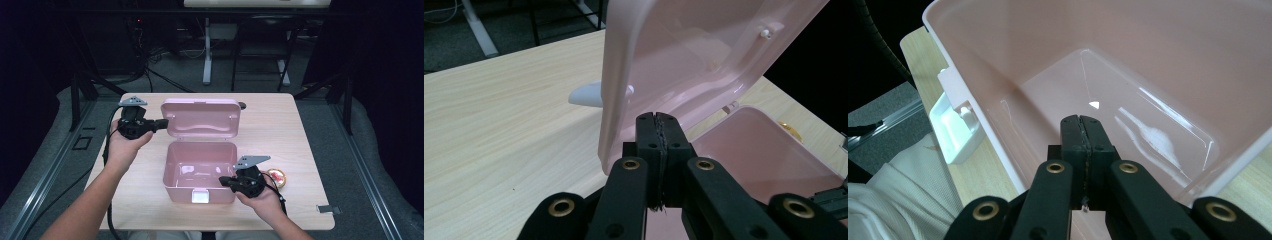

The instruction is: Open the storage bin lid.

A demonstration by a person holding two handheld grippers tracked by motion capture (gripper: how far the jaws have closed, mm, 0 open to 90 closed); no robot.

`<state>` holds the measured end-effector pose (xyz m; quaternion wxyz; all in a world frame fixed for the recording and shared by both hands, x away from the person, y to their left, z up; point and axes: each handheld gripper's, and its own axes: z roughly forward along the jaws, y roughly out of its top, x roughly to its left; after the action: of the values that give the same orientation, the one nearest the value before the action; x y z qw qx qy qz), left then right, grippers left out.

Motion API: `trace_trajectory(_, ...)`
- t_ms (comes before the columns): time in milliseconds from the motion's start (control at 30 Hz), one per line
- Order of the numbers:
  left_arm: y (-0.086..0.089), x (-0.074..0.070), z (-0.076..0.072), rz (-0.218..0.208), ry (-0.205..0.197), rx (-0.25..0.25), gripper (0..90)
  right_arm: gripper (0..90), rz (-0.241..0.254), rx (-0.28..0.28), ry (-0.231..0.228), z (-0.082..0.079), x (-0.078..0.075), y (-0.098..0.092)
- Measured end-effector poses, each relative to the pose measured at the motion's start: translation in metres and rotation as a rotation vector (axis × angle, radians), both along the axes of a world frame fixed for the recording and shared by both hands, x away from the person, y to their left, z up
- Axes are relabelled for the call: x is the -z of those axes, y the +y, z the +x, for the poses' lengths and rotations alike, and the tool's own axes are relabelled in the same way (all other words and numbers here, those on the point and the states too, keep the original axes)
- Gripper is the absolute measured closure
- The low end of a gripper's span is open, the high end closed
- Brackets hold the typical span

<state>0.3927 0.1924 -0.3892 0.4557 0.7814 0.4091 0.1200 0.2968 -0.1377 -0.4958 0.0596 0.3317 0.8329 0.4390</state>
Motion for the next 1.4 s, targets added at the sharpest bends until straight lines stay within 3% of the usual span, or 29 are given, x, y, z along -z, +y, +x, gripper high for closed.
trace_trajectory(700,0.004,0.017,-0.003,0.030,0.022,0.001,90.0,90.0,-0.008,0.005,-0.007,0.001,0.003,0.003)
trace_trajectory(1033,0.008,0.028,-0.008,0.022,0.040,0.009,90.0,90.0,-0.006,0.009,-0.010,0.001,0.003,0.004)
trace_trajectory(1200,0.010,0.036,-0.014,0.010,0.050,0.018,90.0,90.0,-0.006,0.009,-0.010,0.001,0.003,0.003)
trace_trajectory(1400,0.011,0.046,-0.025,0.026,0.042,0.033,88.5,90.0,-0.003,0.011,-0.007,0.001,0.003,0.003)
